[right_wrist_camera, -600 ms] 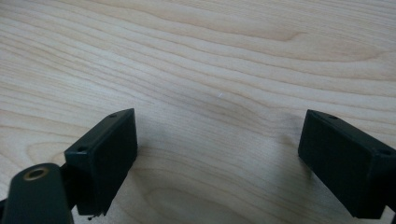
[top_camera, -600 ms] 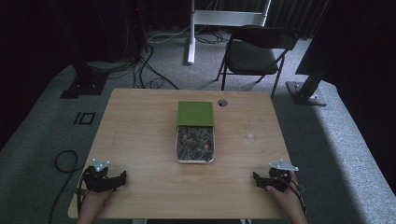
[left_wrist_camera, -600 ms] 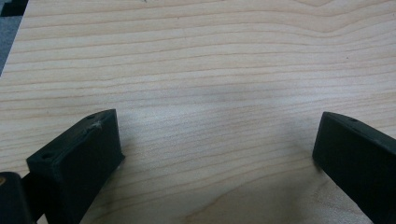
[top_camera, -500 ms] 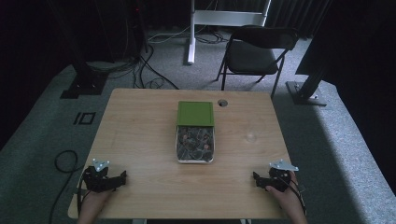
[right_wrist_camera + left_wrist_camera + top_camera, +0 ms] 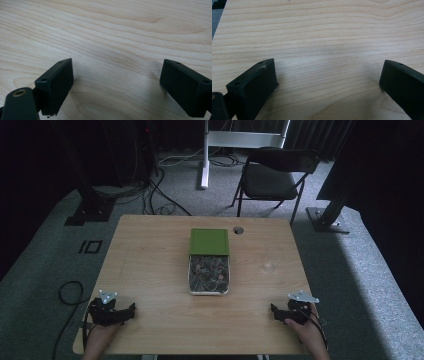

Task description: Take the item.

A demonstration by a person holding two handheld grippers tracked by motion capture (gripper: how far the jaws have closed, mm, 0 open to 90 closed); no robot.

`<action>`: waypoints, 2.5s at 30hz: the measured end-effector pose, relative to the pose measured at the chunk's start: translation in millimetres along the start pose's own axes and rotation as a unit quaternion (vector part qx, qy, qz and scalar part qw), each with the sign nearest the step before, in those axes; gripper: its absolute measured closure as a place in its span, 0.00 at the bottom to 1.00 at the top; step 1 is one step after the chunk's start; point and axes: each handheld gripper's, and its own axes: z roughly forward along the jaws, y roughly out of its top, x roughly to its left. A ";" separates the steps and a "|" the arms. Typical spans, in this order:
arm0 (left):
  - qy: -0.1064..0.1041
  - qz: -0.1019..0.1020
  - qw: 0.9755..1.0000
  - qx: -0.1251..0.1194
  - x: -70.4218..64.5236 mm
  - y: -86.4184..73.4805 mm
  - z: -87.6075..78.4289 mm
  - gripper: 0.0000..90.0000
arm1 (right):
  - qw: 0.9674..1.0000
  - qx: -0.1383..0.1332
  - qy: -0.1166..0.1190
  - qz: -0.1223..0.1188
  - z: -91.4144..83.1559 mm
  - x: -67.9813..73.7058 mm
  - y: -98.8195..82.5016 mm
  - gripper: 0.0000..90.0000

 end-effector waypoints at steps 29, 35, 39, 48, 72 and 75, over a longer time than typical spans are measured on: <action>0.000 0.000 1.000 0.000 0.0 0.0 0.1 0.02 | 0.999 -0.033 0.016 -0.015 -24.4 10.5 34.1 0.13; 0.000 0.000 1.000 0.000 0.0 0.0 0.0 0.02 | 0.999 -0.040 0.022 -0.021 -27.3 14.0 41.3 0.13; 0.000 0.000 1.000 0.000 0.0 0.0 0.0 0.02 | 0.998 -0.046 0.026 -0.024 -28.3 17.1 45.8 0.13; 0.000 -0.001 1.000 -0.001 -0.1 0.0 0.1 0.02 | 0.997 -0.055 0.036 -0.033 -29.5 25.4 55.1 0.13; 0.000 -0.001 1.000 -0.001 -0.1 0.0 0.2 0.02 | 0.995 -0.067 0.059 -0.048 -28.6 47.3 78.0 0.13; 0.000 -0.001 1.000 -0.001 -0.1 0.0 0.2 0.02 | 0.994 -0.069 0.063 -0.053 -28.5 50.5 80.7 0.13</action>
